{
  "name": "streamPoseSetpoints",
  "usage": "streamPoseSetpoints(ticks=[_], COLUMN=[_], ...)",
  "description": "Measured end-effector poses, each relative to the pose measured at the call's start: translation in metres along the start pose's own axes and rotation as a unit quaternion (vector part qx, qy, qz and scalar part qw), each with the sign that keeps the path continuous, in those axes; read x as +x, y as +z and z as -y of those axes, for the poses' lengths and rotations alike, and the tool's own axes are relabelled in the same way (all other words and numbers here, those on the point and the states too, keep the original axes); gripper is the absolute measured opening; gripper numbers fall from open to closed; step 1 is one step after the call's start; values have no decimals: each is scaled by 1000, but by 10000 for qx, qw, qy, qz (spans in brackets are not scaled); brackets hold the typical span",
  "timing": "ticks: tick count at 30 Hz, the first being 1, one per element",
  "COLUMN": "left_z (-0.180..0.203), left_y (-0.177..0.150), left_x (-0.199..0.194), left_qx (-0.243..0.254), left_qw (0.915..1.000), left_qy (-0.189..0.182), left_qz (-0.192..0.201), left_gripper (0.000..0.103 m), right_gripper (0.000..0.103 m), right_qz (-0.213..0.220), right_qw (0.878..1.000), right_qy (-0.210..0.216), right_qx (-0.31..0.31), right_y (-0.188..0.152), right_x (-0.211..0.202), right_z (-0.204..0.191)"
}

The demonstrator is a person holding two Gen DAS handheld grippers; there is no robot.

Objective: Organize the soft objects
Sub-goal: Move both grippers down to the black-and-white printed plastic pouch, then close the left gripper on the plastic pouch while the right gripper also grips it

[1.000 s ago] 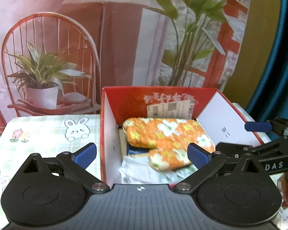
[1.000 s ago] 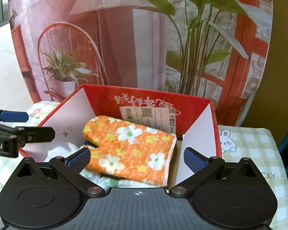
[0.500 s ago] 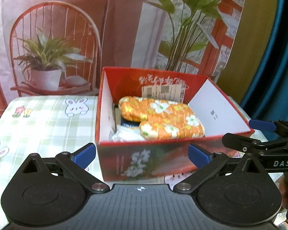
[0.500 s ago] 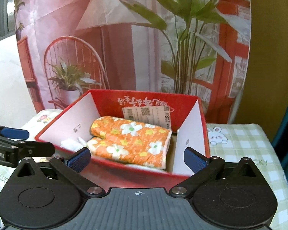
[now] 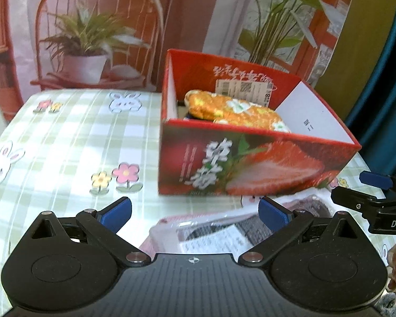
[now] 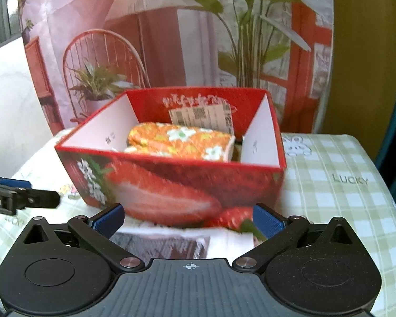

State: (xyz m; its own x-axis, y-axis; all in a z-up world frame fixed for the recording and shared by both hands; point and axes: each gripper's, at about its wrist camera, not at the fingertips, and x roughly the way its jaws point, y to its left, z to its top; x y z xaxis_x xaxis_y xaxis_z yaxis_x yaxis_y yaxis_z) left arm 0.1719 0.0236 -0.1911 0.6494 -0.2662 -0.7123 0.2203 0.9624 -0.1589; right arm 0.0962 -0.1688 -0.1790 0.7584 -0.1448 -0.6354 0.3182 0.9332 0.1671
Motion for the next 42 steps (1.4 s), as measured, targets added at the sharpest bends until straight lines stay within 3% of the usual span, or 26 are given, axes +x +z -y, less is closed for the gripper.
streamPoseSetpoints(ticks=[11, 16, 23, 42], left_z=[-5, -6, -18, -18], left_y=[-32, -44, -52, -58], left_x=[14, 32, 47, 48], left_qx=[-377, -495, -813, -799], left_qw=[9973, 9937, 9886, 9912], left_qy=[-152, -246, -483, -538], left_qz=[-617, -976, -1168, -904], left_gripper=[103, 103, 103, 103], right_gripper=[103, 102, 102, 102], right_qz=[-395, -520, -574, -637], right_qw=[9990, 9965, 9959, 9959], right_qy=[28, -33, -40, 62], right_qx=[-183, -650, -702, -644], right_y=[-28, -41, -48, -52], right_x=[6, 11, 17, 24], right_z=[-10, -24, -22, -19])
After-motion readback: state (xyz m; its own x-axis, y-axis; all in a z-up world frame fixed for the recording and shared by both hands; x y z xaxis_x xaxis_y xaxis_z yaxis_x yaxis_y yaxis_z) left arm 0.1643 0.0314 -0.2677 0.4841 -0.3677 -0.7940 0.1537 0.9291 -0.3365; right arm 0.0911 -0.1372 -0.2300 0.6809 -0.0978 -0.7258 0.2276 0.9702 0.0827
